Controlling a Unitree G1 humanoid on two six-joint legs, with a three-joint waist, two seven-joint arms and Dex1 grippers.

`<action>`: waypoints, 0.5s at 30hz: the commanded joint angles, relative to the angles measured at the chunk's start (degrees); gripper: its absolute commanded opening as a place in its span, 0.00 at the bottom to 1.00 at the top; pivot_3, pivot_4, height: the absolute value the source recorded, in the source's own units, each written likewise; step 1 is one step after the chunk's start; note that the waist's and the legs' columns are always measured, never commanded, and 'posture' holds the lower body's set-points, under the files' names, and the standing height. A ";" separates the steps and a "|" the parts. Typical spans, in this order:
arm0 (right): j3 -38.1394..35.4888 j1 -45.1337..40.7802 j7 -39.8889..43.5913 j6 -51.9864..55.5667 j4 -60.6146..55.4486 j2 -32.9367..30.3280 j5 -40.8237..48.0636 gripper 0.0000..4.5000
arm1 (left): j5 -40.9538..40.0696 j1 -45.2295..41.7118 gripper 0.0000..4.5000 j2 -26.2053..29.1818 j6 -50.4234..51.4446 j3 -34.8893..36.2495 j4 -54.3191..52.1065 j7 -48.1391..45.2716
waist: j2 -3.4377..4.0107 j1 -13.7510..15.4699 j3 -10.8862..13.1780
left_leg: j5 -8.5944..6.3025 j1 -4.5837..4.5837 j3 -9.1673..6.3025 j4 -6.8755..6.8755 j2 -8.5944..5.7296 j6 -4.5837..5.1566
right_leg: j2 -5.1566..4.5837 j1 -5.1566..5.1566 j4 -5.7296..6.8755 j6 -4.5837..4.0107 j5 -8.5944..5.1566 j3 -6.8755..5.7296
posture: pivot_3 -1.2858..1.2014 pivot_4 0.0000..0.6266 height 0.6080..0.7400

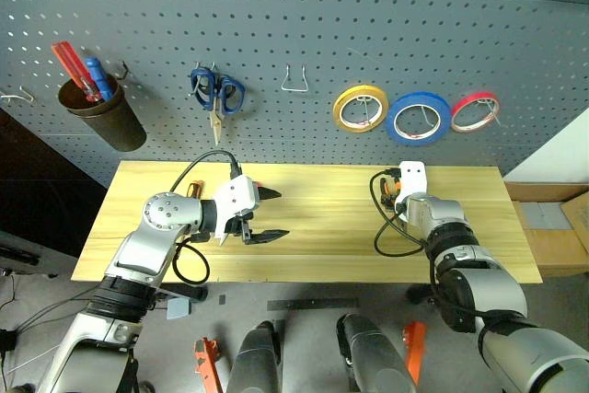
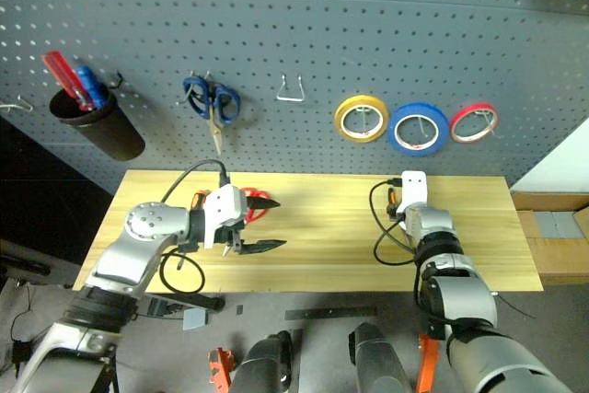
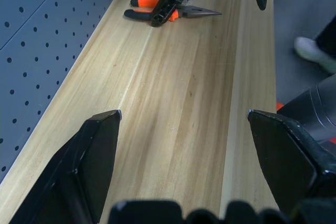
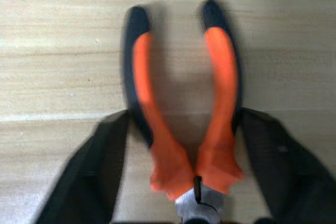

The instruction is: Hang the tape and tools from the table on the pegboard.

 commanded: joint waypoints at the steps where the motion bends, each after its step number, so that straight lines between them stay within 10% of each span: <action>1: 0.08 0.71 -0.03 -0.99 2.59 -0.80 0.50 0.53 | -1.97 0.49 0.92 -0.92 0.26 2.13 -1.92 1.00 | -0.06 0.00 -0.10 | 0.00 0.00 0.00 0.00 0.00 0.00 | 0.00 0.00 0.00 0.00 0.00 0.00 | 0.48 0.33 1.00; 6: 1.20 2.77 0.68 0.60 -6.20 0.08 1.15 0.53 | -4.51 2.16 0.92 -1.96 1.81 4.62 -3.21 2.66 | -0.05 -0.03 -0.12 | 0.00 -0.01 -0.01 0.03 0.01 0.00 | 0.00 -0.01 0.02 0.00 0.01 0.00 | 0.48 0.33 1.00; 15: 12.95 30.12 3.01 26.00 -76.92 6.85 6.69 0.53 | -12.74 9.80 0.92 -2.05 5.42 13.26 -10.00 5.84 | -0.01 0.08 -0.11 | 0.00 -0.29 -0.10 -0.03 0.12 0.00 | 0.01 -0.32 0.02 0.00 0.00 -0.03 | 0.48 0.37 1.00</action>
